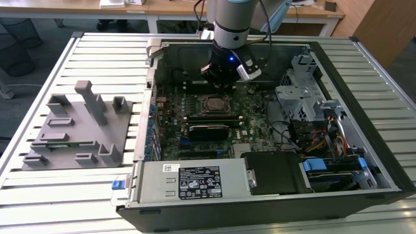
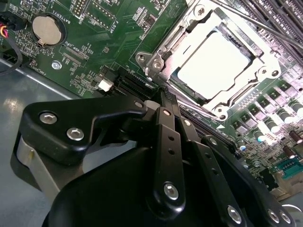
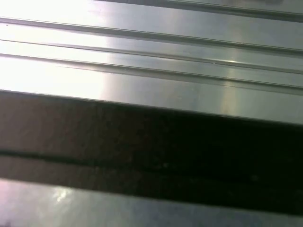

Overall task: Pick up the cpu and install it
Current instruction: 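Install the first cpu locking lever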

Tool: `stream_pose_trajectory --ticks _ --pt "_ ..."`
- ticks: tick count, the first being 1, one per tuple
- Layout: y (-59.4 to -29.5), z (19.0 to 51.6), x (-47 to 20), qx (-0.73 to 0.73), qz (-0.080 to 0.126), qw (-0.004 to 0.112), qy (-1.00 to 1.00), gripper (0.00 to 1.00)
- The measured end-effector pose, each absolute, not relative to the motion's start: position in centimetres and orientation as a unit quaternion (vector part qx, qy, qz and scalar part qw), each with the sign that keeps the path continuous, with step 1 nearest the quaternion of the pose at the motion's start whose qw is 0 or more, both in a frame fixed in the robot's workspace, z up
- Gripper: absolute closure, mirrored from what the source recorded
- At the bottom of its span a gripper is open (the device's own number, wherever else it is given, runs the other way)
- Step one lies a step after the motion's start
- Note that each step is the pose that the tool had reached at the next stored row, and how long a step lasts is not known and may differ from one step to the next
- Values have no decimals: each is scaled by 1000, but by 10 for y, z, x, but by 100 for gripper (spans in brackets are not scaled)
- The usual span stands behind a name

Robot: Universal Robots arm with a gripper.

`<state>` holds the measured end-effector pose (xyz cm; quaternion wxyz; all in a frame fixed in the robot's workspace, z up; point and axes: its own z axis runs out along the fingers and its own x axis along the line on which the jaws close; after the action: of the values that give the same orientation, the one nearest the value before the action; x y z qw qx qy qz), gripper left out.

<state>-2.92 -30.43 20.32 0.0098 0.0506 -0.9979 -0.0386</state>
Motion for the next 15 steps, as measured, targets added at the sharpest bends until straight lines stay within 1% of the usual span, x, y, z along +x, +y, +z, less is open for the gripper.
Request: stream_pose_trajectory --ticks 6,15 --pt "-304 203 -29 51 -38 10 -998 89" --pt "-305 198 -28 50 -32 15 -998 89"
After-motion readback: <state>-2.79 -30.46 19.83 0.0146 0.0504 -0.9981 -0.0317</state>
